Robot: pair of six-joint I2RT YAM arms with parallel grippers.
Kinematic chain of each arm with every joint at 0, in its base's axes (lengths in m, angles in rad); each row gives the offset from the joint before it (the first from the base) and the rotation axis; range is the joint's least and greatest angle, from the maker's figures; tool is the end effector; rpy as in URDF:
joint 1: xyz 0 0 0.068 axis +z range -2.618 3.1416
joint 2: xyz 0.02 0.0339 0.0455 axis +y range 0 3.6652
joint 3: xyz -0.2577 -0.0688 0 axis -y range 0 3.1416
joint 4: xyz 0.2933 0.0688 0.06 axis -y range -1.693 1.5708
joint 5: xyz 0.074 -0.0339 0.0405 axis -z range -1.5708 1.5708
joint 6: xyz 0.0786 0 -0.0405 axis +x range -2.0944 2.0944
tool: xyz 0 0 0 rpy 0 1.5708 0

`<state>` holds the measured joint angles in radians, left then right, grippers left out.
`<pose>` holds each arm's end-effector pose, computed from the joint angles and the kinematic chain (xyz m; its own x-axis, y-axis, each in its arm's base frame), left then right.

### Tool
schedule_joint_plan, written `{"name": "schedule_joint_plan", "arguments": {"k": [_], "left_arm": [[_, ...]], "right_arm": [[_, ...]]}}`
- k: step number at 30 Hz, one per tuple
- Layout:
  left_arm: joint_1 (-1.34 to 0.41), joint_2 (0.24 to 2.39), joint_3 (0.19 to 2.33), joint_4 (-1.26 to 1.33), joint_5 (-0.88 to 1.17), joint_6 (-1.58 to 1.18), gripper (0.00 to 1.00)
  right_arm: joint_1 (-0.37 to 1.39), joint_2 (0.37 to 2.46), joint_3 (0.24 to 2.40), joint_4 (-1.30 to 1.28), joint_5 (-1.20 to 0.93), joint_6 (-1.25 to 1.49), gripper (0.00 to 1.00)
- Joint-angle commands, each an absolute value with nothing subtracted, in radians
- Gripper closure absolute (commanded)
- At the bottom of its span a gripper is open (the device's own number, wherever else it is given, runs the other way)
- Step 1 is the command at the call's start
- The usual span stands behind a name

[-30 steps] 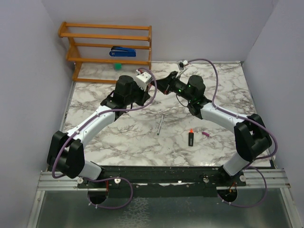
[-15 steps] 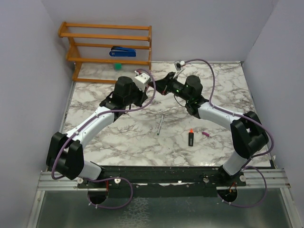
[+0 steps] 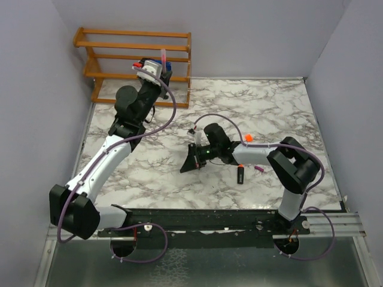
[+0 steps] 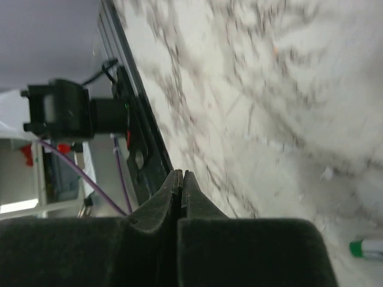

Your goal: Insert the pens into the pen caps

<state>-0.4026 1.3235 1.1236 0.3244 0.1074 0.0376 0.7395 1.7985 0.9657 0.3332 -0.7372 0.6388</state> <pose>0.3714 -0.1673 0.3828 0.1325 -0.0158 -0.9911 0.4828 0.8743 0.0506 0.2865 0.3328 0.1246 -0.8416 -0.1702 -0.5127 -0.5395 0.3124 0.7819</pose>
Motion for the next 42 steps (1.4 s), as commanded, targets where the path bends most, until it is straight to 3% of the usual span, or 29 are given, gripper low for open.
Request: {"name": "schedule_joint_plan", "arguments": {"k": [1,6,12,18,24,36,42], "left_arm": [[-0.407,1.269,1.109,0.568,0.054,0.017,1.00],[-0.402,1.211,1.015,0.502,0.008,0.022,1.00],[-0.398,1.155,0.959,0.295,-0.036,0.004,1.00],[-0.397,1.225,1.030,-0.059,0.052,-0.031,1.00],[-0.400,1.476,1.190,-0.454,0.186,-0.089,1.00],[-0.400,1.701,1.285,-0.686,0.164,-0.228,1.00],[-0.400,1.737,1.257,-0.738,0.163,-0.224,1.00]], "right_arm": [[0.730,1.789,0.982,0.160,-0.856,0.618,1.00],[0.689,1.742,1.021,0.103,-0.787,0.565,0.99],[0.551,1.620,1.017,0.171,-0.742,0.549,0.67],[0.426,1.513,1.027,0.210,-0.650,0.554,0.57],[0.375,1.486,1.052,0.163,-0.600,0.499,0.55],[0.402,1.514,1.066,-0.150,-0.422,0.500,0.52],[0.428,1.594,1.074,-0.250,-0.446,0.539,0.53]]}}
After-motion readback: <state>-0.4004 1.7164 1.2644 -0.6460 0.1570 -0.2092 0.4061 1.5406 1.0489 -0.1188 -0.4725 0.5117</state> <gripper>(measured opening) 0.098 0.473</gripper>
